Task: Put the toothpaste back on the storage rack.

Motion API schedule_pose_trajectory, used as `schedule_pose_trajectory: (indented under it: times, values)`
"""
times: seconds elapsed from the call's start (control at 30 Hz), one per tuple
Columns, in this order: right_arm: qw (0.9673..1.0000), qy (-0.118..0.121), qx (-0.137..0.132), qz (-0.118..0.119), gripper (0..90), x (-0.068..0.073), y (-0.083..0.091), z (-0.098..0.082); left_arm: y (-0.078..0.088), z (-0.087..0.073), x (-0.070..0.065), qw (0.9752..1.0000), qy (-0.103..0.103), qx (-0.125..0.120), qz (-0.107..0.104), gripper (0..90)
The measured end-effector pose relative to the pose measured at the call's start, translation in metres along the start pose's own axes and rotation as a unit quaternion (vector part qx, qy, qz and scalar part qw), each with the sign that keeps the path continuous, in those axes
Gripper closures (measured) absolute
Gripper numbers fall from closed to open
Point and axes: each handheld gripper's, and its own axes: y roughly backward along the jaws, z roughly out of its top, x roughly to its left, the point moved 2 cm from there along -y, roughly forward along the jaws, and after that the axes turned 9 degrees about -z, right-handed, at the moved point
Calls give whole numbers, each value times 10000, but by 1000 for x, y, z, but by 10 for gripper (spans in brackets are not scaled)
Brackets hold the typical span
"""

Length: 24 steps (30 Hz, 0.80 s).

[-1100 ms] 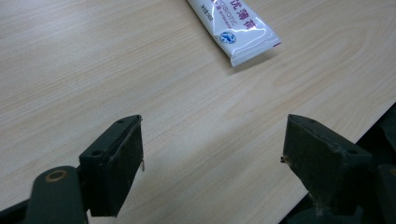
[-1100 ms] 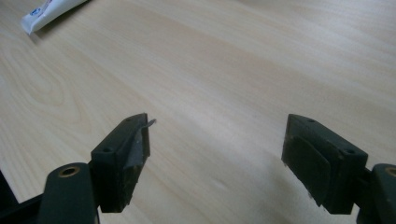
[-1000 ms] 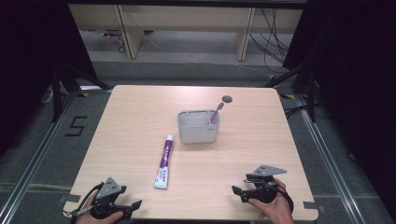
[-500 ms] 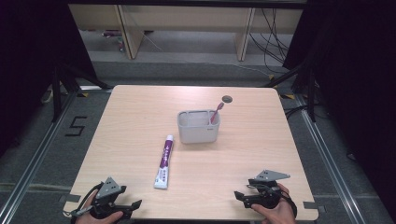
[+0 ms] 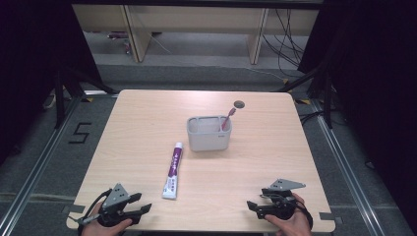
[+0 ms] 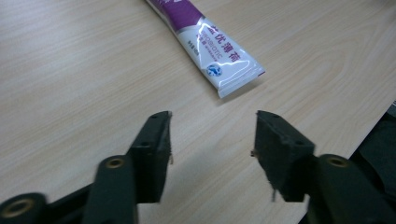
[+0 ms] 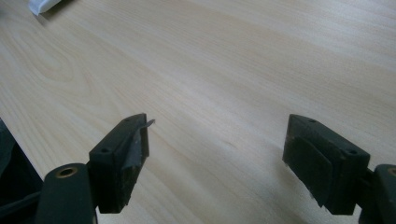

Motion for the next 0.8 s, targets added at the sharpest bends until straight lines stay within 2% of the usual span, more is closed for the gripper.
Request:
schedule_pose_trajectory:
  times: [0.03, 0.1, 0.17, 0.23, 0.27, 0.3, 0.33, 0.37, 0.43, 0.47, 0.5, 0.57, 0.6, 0.8]
  values:
    - [10000, -12, 10, -3, 235, 1, 0, 0, 0, 2, 0, 9999, -100, -14, 41, 543]
    - [10000, -14, 21, -30, 237, 2, 1, 1, -1, 6, -2, 9997, -122, -171, 87, 662]
    - [10000, -53, 60, -5, 238, 2, 0, 1, -1, 10, 1, 9991, -378, -92, 168, 753]
    - [9999, -5, 46, 129, 239, 2, -1, 1, -4, 15, 2, 9988, -430, -181, 174, 829]
    - [9999, -7, 51, 136, 240, 2, -1, 1, -7, 18, 1, 9987, -388, -279, 182, 855]
    - [9999, -5, 51, 134, 240, 2, -1, 1, -9, 22, 2, 9985, -471, -208, 166, 875]
    - [9999, 93, 23, 58, 240, 1, 0, 1, -10, 25, 4, 9980, -605, -109, 172, 894]
    - [10000, 86, 22, -41, 240, 1, 0, 1, -15, 29, 4, 9979, -623, -111, 122, 895]
    - [10000, 52, 21, -9, 240, 1, 0, 1, -23, 37, 5, 9977, -666, -99, 82, 898]
    - [10000, 60, 21, -7, 241, 1, 0, 1, -25, 39, 6, 9974, -718, -6, 82, 898]
    - [10000, 61, 23, -14, 241, 1, 0, 1, -29, 41, 6, 9975, -700, -49, 58, 898]
    - [10000, -24, 54, 17, 241, 3, 0, 1, -36, 47, 9, 9973, -738, 4, 18, 898]
    - [10000, 90, -28, -18, 243, 1, -1, 1, -38, 50, 10, 9972, -751, 22, 6, 898]
    - [10000, 81, 6, 8, 244, 1, -2, 1, -51, 64, 13, 9971, -752, -5, -68, 898]
